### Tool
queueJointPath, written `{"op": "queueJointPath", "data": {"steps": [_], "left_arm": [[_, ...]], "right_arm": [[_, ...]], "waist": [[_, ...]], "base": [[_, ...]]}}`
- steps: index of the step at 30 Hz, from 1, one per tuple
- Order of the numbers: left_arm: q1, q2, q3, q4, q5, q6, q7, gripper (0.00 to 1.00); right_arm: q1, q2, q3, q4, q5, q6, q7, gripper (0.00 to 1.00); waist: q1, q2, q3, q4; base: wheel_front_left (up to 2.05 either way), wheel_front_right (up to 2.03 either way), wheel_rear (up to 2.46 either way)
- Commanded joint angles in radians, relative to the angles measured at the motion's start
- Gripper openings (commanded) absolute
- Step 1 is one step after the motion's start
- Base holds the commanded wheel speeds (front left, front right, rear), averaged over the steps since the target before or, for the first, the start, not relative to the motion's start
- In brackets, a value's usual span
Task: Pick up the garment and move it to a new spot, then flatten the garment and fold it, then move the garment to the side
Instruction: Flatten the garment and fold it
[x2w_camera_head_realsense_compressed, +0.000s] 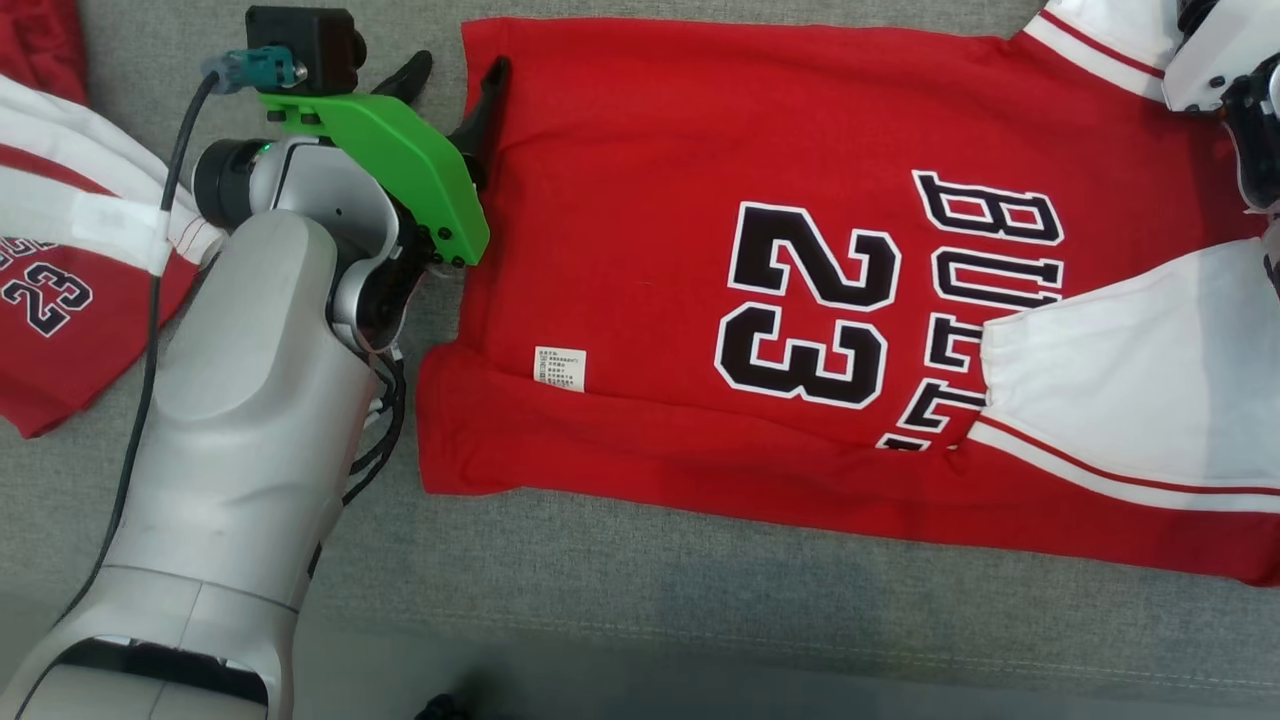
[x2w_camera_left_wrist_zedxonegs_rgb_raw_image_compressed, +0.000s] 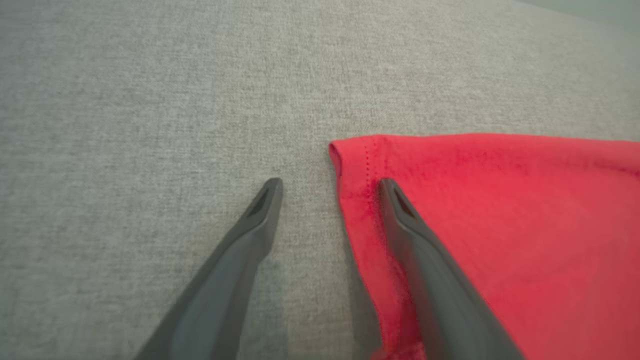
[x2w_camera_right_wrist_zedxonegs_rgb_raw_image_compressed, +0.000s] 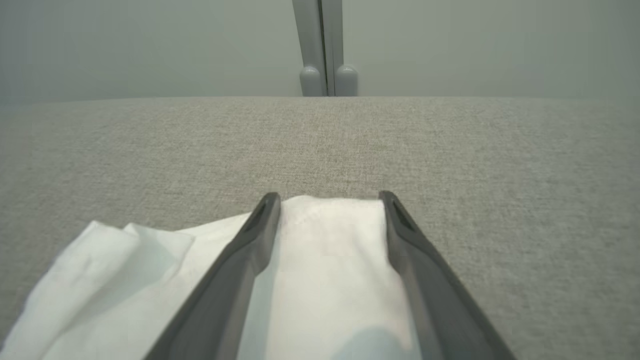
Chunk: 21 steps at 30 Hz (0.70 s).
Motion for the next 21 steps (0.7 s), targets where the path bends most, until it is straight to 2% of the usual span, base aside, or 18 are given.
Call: {"op": "queueJointPath", "data": {"steps": [1,6,7,8,9,10,19,21], "left_arm": [[-0.020,-0.005,-0.008,0.032,-0.015,-0.013,0.017,1.00],[-0.050,-0.016,-0.035,0.067,-0.039,-0.033,0.037,1.00],[-0.055,-0.018,-0.042,0.070,-0.044,-0.036,0.037,0.96],[-0.059,-0.019,-0.049,0.073,-0.045,-0.038,0.034,0.49],[-0.064,-0.016,-0.058,0.078,-0.045,-0.040,0.032,0.31],[-0.068,-0.015,-0.062,0.081,-0.050,-0.041,0.027,0.00],[-0.090,0.022,-0.085,0.098,-0.074,-0.042,-0.049,0.00],[-0.072,0.042,-0.098,0.080,-0.097,-0.042,-0.066,0.00]], "right_arm": [[-0.015,-0.002,0.029,0.016,0.022,-0.001,0.020,1.00],[-0.038,-0.008,0.101,0.023,0.059,-0.001,0.070,1.00],[-0.045,-0.014,0.118,0.020,0.069,-0.001,0.077,0.87],[-0.049,-0.019,0.134,0.015,0.079,-0.001,0.081,0.48],[-0.053,-0.024,0.150,0.010,0.087,-0.001,0.085,0.05],[-0.058,-0.029,0.162,0.007,0.098,-0.001,0.088,0.00],[-0.072,-0.084,0.262,-0.066,0.203,-0.001,0.076,0.00],[-0.041,-0.113,0.304,-0.127,0.254,-0.001,0.082,0.00]], "waist": [[-0.0001,0.0000,0.011,0.006],[-0.0001,0.0000,0.012,-0.004],[-0.0001,0.0000,0.011,-0.006],[-0.0001,0.0000,0.010,-0.007],[-0.0001,0.0000,0.009,-0.009],[-0.0001,0.0000,0.008,-0.012],[-0.0001,0.0000,-0.010,-0.035],[-0.0001,0.0000,-0.022,-0.048]], "base": [[0.00,0.00,0.00],[0.00,0.00,0.00],[0.00,0.00,0.00],[0.00,0.00,0.00],[0.00,0.00,0.00],[0.00,0.00,0.00],[0.00,0.00,0.00],[0.00,0.00,0.00]]}}
